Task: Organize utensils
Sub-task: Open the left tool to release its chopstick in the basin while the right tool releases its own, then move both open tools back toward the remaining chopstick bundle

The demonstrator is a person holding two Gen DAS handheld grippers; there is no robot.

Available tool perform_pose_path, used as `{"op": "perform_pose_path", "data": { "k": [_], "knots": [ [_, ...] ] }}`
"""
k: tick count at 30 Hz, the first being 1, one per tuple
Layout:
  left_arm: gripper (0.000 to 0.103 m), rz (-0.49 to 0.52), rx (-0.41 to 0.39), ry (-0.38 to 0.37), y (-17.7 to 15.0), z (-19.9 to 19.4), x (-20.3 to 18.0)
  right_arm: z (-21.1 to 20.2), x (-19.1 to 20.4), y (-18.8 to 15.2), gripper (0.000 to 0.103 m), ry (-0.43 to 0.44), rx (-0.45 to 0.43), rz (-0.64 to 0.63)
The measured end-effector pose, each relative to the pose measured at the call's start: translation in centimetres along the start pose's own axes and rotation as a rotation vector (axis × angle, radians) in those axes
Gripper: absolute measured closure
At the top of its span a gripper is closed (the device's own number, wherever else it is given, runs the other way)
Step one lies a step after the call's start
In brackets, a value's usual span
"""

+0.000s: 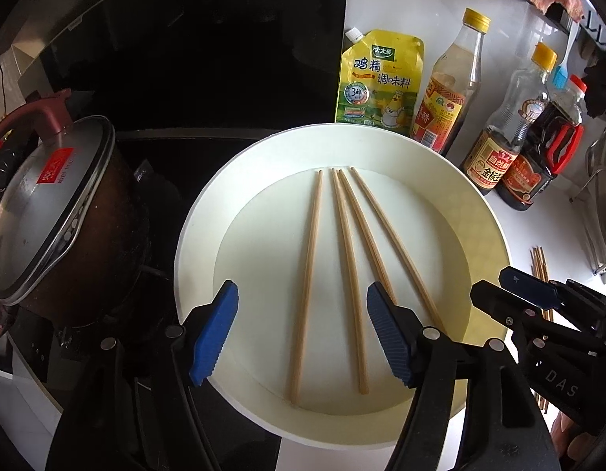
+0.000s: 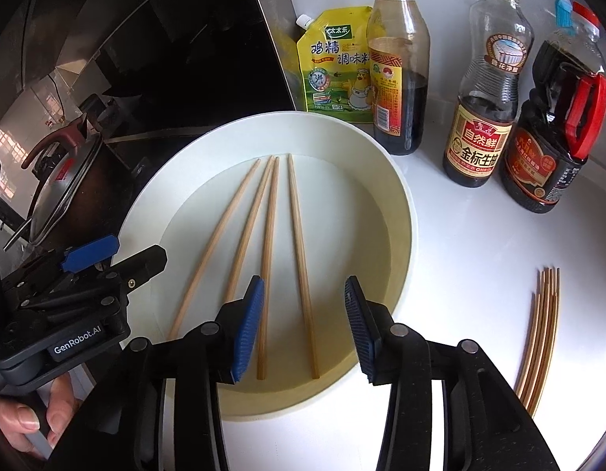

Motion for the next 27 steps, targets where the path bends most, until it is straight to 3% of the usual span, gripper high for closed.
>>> {"op": "perform_pose_path", "data": {
  "k": [14, 27],
  "knots": [
    [0.032, 0.008, -0.010, 0.000, -2.2, -2.8, -2.7, -4.3, -3.2, -3.1, 0.060, -0.016, -0.036, 0.022],
    [0.026, 0.074, -0.006, -0.059, -3.7, -4.5, -9.9, -9.0, -10.3, -6.6, 0.058, -0.126, -0.074, 0.074]
  ]
}}
Point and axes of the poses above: each gripper's, at about its wrist camera, not at the fingertips, and z roughly the way its jaws point, x to its left, y to its top, the point moved 8 cm from there along z, roughly the way its jaws point, and after that the axes turned 6 degrees about z, right-handed, at the moved point
